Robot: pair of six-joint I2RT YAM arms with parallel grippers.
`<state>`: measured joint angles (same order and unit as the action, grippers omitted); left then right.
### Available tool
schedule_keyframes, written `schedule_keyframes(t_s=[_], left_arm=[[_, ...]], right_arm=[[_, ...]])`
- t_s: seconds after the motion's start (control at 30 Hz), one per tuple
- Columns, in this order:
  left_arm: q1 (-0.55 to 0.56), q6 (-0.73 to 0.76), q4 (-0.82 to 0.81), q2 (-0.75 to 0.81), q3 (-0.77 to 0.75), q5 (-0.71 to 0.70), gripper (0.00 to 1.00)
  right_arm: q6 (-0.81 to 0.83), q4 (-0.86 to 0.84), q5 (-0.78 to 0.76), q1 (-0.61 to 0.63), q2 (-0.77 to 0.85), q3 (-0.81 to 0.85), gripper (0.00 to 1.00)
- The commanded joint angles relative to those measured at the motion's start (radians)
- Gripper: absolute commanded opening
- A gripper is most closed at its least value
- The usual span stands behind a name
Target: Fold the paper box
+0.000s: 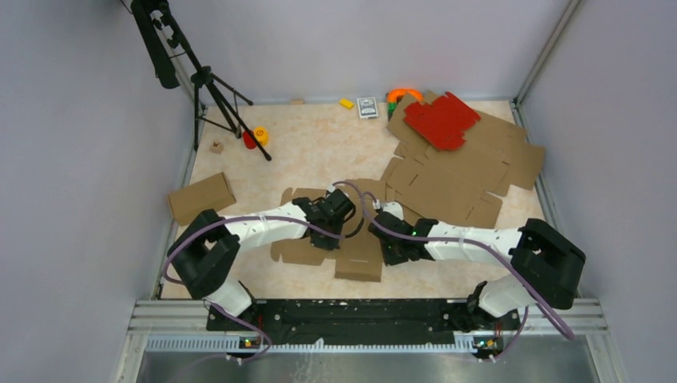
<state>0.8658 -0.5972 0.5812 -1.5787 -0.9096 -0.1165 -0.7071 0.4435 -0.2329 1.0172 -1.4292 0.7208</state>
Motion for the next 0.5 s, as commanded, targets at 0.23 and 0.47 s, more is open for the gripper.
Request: schedule_keyframes(t_s=[0.23,0.47], left_arm=[[-0.107,0.126,0.066,0.199,-0.224,0.022,0.21],[-0.305,0.173,-0.031,0.137,-0.276,0.155,0.42]], right_arm=[[0.153,0.147,0.045,-0.146,0.119,0.231,0.06],[0.217,0.083,0.125,-0.290,0.130,0.268,0.12]])
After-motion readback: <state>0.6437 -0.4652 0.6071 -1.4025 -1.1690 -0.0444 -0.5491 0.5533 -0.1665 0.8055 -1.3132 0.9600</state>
